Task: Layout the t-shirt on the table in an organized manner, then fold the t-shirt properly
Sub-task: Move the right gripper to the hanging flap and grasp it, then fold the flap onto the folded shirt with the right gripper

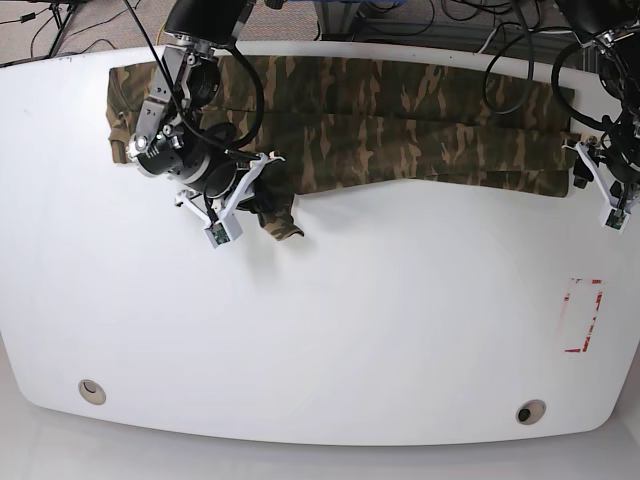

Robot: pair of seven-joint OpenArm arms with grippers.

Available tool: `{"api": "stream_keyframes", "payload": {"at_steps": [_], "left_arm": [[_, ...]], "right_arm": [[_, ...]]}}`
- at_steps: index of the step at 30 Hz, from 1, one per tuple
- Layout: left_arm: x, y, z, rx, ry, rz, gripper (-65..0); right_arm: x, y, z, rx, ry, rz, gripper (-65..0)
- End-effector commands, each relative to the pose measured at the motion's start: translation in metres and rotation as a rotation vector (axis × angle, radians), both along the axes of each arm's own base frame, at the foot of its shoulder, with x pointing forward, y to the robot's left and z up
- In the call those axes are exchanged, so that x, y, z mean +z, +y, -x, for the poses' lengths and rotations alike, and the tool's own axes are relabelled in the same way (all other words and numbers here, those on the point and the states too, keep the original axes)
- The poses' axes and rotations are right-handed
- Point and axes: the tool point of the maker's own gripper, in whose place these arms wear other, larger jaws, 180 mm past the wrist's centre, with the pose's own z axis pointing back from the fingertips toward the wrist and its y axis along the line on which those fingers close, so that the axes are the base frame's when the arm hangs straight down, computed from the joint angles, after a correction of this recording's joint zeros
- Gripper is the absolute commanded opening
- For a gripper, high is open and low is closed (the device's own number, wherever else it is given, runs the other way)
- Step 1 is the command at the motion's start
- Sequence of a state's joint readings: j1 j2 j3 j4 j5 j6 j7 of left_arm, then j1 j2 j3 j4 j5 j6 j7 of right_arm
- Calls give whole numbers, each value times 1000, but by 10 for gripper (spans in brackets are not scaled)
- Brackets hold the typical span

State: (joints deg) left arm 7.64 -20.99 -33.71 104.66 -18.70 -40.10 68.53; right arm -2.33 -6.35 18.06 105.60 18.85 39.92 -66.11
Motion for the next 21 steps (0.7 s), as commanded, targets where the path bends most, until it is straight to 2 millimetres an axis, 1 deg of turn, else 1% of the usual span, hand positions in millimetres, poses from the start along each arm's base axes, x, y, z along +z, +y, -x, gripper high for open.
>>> {"api": "stream_keyframes", "payload": {"at_steps": [1, 2, 5, 14, 16, 21], "left_arm": [[11, 3, -6, -4, -36, -13, -304], [8, 0, -6, -2, -35, -4, -304], [6, -3, -6, -1, -35, 7, -304], [5, -3, -5, 0, -33, 6, -304], [5, -3, -5, 0, -33, 6, -304], [5, -3, -5, 0, -32, 7, -304]], "right_arm": [[23, 3, -3, 10, -67, -27, -645], [29, 4, 2, 17, -76, -34, -645], [37, 4, 15, 43, -77, -39, -645], [29, 8, 58, 125, 3, -156, -645], [28, 3, 68, 116, 18, -188, -645], [27, -8, 84, 88, 42, -237, -645]]}}
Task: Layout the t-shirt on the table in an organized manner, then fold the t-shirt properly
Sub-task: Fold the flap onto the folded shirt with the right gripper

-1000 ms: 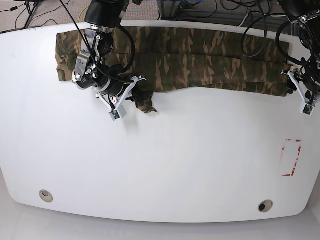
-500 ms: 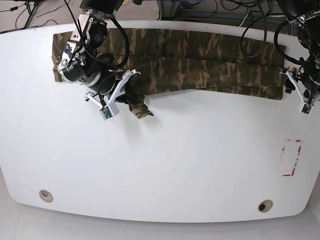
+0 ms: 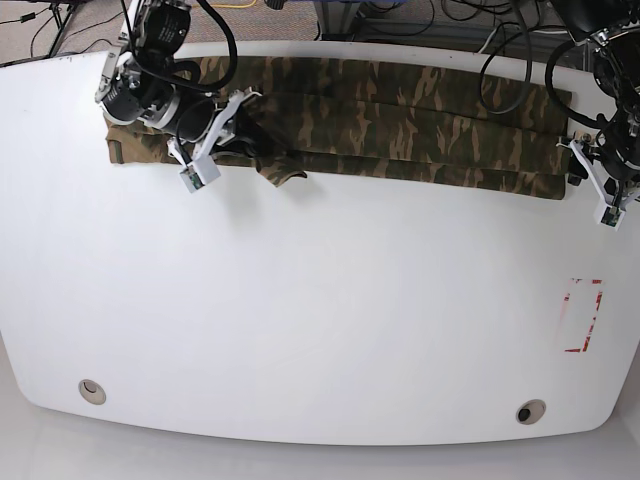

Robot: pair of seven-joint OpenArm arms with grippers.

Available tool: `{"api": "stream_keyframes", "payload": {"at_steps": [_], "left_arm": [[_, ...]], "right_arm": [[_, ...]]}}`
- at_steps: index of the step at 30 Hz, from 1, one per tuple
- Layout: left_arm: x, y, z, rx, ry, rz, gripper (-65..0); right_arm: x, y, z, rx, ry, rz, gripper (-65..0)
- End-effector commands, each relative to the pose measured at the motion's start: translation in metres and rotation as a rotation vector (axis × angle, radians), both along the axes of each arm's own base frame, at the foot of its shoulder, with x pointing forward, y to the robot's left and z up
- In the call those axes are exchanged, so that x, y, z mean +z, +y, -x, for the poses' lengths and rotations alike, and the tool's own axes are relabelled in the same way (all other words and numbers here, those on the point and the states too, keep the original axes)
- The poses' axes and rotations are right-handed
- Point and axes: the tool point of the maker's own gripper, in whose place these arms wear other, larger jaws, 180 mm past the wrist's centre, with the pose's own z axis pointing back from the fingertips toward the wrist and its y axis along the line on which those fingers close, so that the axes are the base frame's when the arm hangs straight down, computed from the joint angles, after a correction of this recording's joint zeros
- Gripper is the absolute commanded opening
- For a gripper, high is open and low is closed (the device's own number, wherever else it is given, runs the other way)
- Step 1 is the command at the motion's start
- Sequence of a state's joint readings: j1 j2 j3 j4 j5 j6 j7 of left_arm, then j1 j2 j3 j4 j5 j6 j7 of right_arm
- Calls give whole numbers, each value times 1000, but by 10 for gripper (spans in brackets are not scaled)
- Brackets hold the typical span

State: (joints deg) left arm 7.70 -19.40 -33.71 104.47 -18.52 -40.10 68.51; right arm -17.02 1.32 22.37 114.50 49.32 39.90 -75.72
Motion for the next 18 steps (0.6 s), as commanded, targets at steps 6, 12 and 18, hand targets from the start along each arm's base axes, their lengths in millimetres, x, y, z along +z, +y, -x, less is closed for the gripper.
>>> {"api": "stream_keyframes", "payload": {"at_steps": [6, 12, 18], "left_arm": [[11, 4, -6, -6, -33, -20, -304], [8, -2, -6, -27, -21, -19, -304], [7, -3, -7, -33, -18, -18, -304]], "right_arm": [[9, -9, 16, 23, -7, -37, -644], [8, -9, 28, 38, 18, -63, -642], [4, -9, 33, 37, 36, -64, -518]]}}
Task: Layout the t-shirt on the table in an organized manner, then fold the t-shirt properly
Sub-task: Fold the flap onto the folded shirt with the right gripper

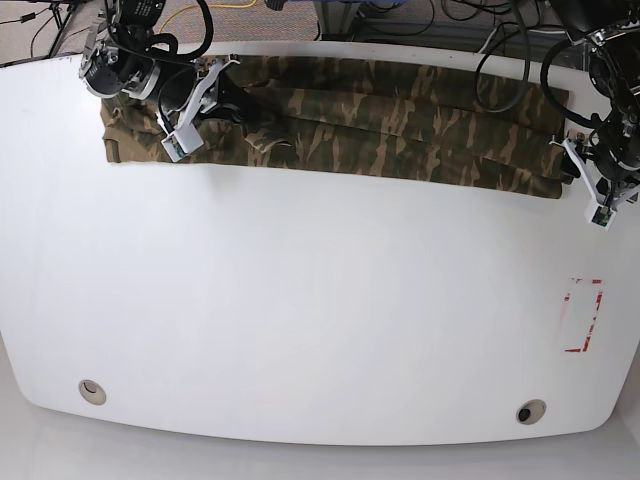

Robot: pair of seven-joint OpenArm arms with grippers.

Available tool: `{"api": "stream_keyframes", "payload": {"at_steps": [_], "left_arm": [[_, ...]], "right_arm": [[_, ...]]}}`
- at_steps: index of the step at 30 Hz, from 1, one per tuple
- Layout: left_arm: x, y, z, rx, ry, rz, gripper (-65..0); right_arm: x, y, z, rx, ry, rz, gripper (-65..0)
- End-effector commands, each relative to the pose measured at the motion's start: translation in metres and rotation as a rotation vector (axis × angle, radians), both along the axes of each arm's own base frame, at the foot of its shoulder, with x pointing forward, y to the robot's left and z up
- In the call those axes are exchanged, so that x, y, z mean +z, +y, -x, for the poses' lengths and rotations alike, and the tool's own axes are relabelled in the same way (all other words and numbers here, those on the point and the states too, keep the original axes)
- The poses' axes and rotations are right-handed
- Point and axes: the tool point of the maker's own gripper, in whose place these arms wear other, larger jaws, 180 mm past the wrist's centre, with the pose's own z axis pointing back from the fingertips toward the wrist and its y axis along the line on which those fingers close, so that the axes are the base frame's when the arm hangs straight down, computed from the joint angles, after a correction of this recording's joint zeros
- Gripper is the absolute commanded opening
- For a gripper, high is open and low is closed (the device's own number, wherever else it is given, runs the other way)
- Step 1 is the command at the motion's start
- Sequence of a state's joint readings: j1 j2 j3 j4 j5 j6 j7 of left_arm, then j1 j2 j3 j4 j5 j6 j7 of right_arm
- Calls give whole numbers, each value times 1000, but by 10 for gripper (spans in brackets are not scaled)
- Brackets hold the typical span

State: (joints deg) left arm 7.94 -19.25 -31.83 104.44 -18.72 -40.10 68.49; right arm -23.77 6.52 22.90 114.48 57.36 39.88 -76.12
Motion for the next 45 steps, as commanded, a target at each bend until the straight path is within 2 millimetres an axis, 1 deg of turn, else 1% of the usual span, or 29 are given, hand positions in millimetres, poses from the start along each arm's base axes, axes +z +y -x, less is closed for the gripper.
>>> {"api": "stream_keyframes", "payload": {"at_steps": [1, 3, 4, 7, 8, 9, 10, 12, 14, 17, 21, 23, 27, 29, 31, 33, 34, 36, 38, 41, 43, 44, 45], "left_arm": [[12, 7, -6, -2, -34, -27, -304], [12, 7, -6, -2, -34, -27, -304], [12, 6, -6, -3, -34, -24, -304], [12, 6, -6, -3, -34, -24, -304], [11, 5, -6, -5, -33, -24, -304], [11, 3, -6, -12, -30, -23, -304], [10, 2, -7, -17, -27, -23, -304], [8, -2, -7, -30, -22, -22, -304], [7, -4, -7, -37, -18, -21, -304], [5, -7, -7, -48, -10, -19, -304], [-7, -14, -2, -65, 23, -4, -304], [-11, -17, -1, -61, 31, 12, -304], [-14, -19, 1, -60, 36, 20, -304], [-15, -21, 2, -61, 38, 25, -304], [-17, -23, 2, -57, 36, 35, -304], [-19, -27, 3, -57, 37, 45, -304], [-21, -28, 5, -56, 43, 50, -304], [-26, -34, 9, -57, 50, 66, -306], [-27, -39, 8, -55, 38, 86, -306], [-30, -50, 6, -58, 12, 120, -306], [-34, -55, 7, -57, 4, 142, -306], [-37, -58, 10, -54, 1, 154, -306], [-39, -59, 11, -53, 2, 158, -306]], "right_arm": [[10, 1, -3, -4, -37, -24, -463], [7, 2, 1, -4, -23, -25, -347], [6, 2, 4, -5, -15, -25, -276], [3, 2, 10, -3, 2, -25, -114], [3, 2, 11, -3, 7, -25, -76], [2, 2, 13, -2, 11, -23, -16], [1, 1, 15, -3, 17, -24, 0], [1, -2, 15, -13, 15, -19, 0], [3, -13, 12, -37, 7, -4, -2], [8, -28, 7, -86, -13, -4, -60], [17, -36, -11, -116, -67, -1, -120], [18, -36, -16, -119, -76, -2, -130], [18, -40, -21, -129, -87, 18, -132], [18, -48, -24, -140, -94, 49, -133], [21, -62, -27, -178, -103, 72, -135], [25, -68, -27, -201, -115, 71, -155], [25, -68, -28, -202, -117, 67, -165], [26, -65, -27, -195, -118, 49, -230], [26, -59, -27, -180, -115, 38, -296], [21, -45, -25, -141, -100, 24, -433], [17, -41, -23, -126, -88, 32, -506], [13, -42, -22, -123, -77, 55, -558], [11, -43, -21, -124, -71, 66, -580]]}}
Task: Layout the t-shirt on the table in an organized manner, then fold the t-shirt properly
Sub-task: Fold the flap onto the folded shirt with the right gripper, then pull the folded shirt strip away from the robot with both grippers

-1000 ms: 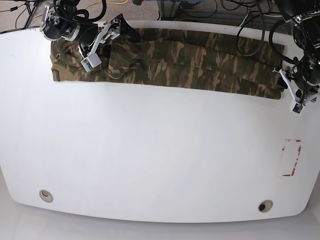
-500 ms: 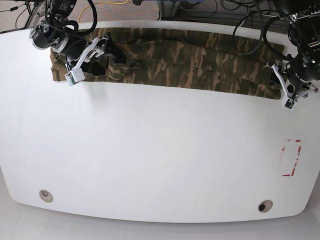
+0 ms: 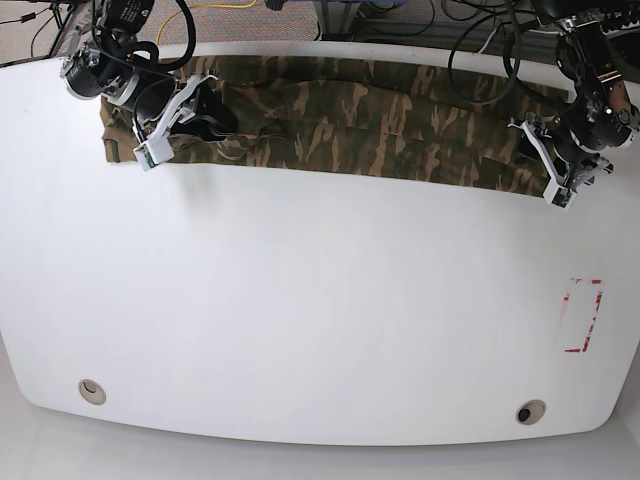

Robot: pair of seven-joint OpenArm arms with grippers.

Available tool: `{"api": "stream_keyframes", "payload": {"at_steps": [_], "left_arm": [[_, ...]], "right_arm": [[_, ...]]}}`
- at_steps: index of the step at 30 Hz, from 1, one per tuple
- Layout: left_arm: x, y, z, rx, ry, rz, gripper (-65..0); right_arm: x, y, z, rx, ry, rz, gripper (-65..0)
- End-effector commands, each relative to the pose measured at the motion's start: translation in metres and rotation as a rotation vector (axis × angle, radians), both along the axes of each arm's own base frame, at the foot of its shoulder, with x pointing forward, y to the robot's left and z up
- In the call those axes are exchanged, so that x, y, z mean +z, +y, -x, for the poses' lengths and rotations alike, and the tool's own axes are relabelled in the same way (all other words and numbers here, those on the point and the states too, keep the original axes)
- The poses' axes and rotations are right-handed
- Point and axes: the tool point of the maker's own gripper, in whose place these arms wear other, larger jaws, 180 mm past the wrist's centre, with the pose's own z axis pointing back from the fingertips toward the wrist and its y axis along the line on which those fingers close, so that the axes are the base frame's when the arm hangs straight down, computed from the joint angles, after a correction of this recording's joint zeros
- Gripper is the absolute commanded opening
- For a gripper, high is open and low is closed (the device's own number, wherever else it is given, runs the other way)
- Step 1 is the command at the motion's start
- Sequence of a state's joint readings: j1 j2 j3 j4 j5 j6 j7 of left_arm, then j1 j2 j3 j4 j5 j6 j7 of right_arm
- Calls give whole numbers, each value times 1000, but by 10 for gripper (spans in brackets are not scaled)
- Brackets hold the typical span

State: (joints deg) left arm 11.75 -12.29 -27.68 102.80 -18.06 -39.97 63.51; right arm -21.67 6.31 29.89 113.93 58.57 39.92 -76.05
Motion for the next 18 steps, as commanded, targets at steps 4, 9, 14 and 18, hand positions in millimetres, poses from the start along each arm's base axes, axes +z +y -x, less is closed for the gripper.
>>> {"api": "stream_keyframes", "payload": {"at_steps": [4, 9, 14, 18], "left_arm": [[-12, 5, 2, 17, -3, -1, -306], [-33, 11, 9, 48, 29, 30, -307], [-46, 15, 18, 62, 61, 43, -357], [-51, 15, 23, 68, 80, 49, -401]], "right_arm": [[-15, -26, 2, -34, 28, 165, -636], [-36, -51, 5, -77, 74, 287, -636], [-63, -75, 11, -105, 148, 362, -636], [-84, -87, 8, -142, 185, 375, -636]]}}
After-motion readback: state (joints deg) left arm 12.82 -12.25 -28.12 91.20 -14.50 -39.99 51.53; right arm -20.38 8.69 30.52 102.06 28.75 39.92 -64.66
